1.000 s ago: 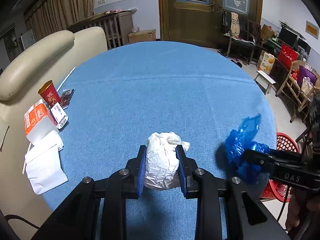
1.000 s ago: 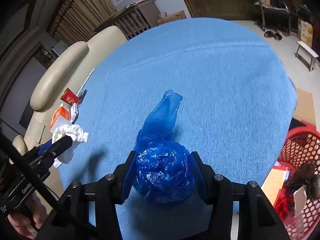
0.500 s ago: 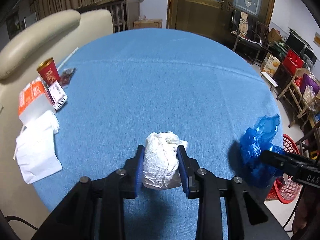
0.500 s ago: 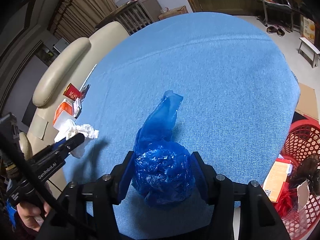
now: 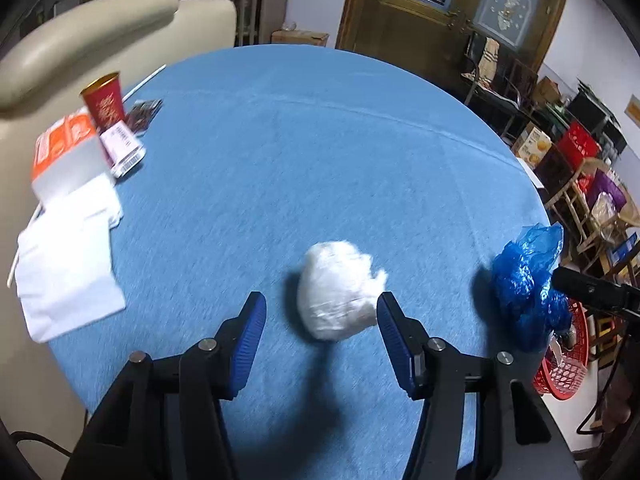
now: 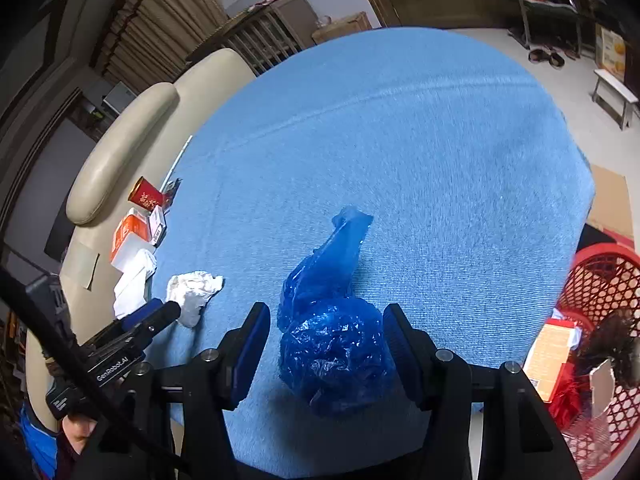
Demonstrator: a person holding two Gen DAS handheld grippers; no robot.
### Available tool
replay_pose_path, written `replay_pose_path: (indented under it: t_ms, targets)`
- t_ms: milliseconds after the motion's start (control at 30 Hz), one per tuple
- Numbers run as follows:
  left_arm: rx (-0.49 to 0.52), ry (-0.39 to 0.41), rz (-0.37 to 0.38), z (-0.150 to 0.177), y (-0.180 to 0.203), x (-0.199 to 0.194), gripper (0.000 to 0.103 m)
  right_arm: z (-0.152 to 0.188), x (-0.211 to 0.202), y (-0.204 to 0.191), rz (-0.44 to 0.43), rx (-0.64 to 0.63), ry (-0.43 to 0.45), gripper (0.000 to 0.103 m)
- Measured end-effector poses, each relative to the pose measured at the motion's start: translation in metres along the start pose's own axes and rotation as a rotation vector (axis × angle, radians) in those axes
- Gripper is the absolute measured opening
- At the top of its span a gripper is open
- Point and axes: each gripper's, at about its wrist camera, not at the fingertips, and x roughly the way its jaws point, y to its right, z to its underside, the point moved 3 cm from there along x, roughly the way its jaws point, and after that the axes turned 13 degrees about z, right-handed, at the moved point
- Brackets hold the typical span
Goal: Collect trash
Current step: 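Open the left gripper around the white paper ball on the table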
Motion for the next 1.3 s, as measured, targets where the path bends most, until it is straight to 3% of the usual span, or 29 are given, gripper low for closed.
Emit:
replay_pose_path:
  t_ms: [267, 800, 1300]
  targets:
    - [-0.05, -0.006, 0.022, 0.005, -0.003, 0.003, 0.061, 0.01, -0.015, 0.016, 0.018, -0.018, 0.011, 0.063]
    - [0.004, 0.008, -0.008, -0.009, 0.002, 0.001, 0.061, 0.013, -0.018, 0.023, -0.021, -0.012, 0.041, 0.063]
    - [-0.009, -0.052, 0.067, -0.003, 0.003, 0.014, 0.059, 0.006, 0.003, 0.012, -0.038, 0.0, 0.013, 0.063]
